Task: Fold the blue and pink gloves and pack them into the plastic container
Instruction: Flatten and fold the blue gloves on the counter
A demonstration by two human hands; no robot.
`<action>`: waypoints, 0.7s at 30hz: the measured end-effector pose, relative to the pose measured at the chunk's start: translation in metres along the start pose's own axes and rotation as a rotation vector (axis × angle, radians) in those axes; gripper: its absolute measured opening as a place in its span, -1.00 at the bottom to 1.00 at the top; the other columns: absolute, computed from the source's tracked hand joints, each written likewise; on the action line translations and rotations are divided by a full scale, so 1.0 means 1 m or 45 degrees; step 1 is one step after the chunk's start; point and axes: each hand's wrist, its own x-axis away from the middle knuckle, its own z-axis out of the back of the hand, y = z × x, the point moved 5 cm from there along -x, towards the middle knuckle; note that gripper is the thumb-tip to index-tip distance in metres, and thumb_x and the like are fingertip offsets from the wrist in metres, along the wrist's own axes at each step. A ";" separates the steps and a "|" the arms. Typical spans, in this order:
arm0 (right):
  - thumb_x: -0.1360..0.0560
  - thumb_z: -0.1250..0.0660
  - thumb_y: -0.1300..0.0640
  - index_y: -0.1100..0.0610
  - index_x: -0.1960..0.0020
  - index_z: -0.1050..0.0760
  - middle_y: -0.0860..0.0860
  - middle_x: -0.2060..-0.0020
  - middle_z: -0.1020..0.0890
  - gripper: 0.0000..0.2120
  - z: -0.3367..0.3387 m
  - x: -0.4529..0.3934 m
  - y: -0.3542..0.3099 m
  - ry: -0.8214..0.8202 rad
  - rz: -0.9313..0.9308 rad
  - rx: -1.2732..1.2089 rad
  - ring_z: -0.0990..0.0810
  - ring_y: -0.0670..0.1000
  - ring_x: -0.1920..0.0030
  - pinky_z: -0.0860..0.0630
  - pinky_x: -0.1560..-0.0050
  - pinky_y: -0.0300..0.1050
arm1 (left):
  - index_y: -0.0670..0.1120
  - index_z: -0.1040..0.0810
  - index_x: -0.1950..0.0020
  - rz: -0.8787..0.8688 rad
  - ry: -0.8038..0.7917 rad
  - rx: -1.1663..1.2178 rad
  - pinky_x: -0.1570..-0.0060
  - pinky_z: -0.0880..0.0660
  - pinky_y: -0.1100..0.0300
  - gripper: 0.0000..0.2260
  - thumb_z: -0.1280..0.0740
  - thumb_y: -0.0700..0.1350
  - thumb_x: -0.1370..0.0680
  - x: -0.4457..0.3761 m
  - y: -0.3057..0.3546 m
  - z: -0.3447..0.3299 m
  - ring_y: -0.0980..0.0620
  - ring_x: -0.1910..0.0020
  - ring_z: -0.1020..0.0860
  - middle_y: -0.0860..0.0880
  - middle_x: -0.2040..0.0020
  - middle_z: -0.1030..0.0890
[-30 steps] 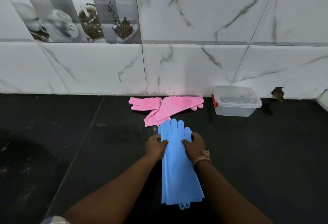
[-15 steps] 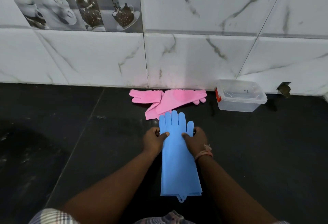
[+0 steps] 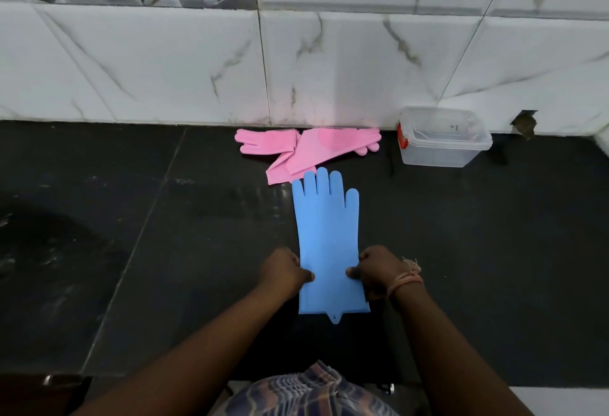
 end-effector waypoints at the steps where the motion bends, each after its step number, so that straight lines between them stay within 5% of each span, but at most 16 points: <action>1: -0.48 -0.47 0.22 0.29 0.03 -0.54 0.22 0.07 -0.63 -0.83 -0.001 0.002 0.001 -0.012 -0.025 -0.020 -0.64 0.18 0.18 -0.64 0.35 0.05 | -0.09 -0.48 0.28 0.007 -0.004 0.030 0.11 -0.65 -0.01 -0.73 -0.58 -0.16 -0.41 0.001 0.000 0.000 -0.09 0.20 -0.66 -0.20 0.09 -0.71; 4: -0.49 -0.46 0.22 0.33 -0.04 -0.52 0.25 0.01 -0.61 -0.78 -0.003 0.007 -0.001 -0.025 -0.037 -0.020 -0.65 0.26 0.05 -0.65 0.27 0.08 | -0.10 -0.47 0.27 0.047 -0.014 0.118 0.07 -0.67 -0.05 -0.72 -0.58 -0.22 -0.41 0.003 -0.003 0.002 -0.11 0.21 -0.66 -0.22 0.10 -0.71; 9: -0.46 -0.48 0.20 0.18 0.22 -0.45 0.15 0.15 -0.59 -0.79 -0.003 0.006 -0.002 0.039 0.082 0.140 -0.63 0.19 0.16 -0.66 0.26 0.04 | -0.11 -0.56 0.15 -0.008 -0.005 0.011 0.02 -0.65 -0.01 -0.74 -0.63 -0.16 -0.36 0.005 -0.003 0.003 -0.09 0.06 -0.70 -0.12 0.08 -0.72; 11: -0.45 -0.47 0.18 0.20 0.12 -0.51 0.17 0.05 -0.64 -0.85 -0.004 0.006 -0.003 0.089 0.117 0.246 -0.65 0.19 0.08 -0.65 0.11 0.03 | -0.10 -0.57 0.14 -0.041 0.007 -0.024 0.12 -0.61 0.06 -0.72 -0.64 -0.12 -0.34 0.005 -0.004 0.002 -0.01 0.12 -0.67 -0.07 0.11 -0.71; 15: -0.41 -0.49 0.09 0.18 -0.04 -0.53 0.13 -0.05 -0.64 -0.72 -0.006 0.008 -0.003 0.181 0.127 0.434 -0.60 0.10 0.09 -0.48 0.17 -0.12 | -0.04 -0.51 0.20 -0.114 0.047 -0.130 0.38 -0.44 0.21 -0.69 -0.64 -0.05 -0.31 0.006 -0.004 -0.001 0.13 0.28 -0.57 0.03 0.21 -0.65; 21: -0.38 -0.50 0.00 0.15 -0.17 -0.48 0.08 -0.08 -0.62 -0.56 0.003 0.010 -0.007 0.352 0.220 0.686 -0.63 0.12 -0.06 -0.48 0.08 -0.10 | 0.09 -0.34 0.25 -0.300 0.093 -0.256 0.40 -0.25 0.26 -0.56 -0.62 0.13 -0.26 0.009 -0.002 -0.002 0.21 0.28 -0.44 0.11 0.18 -0.48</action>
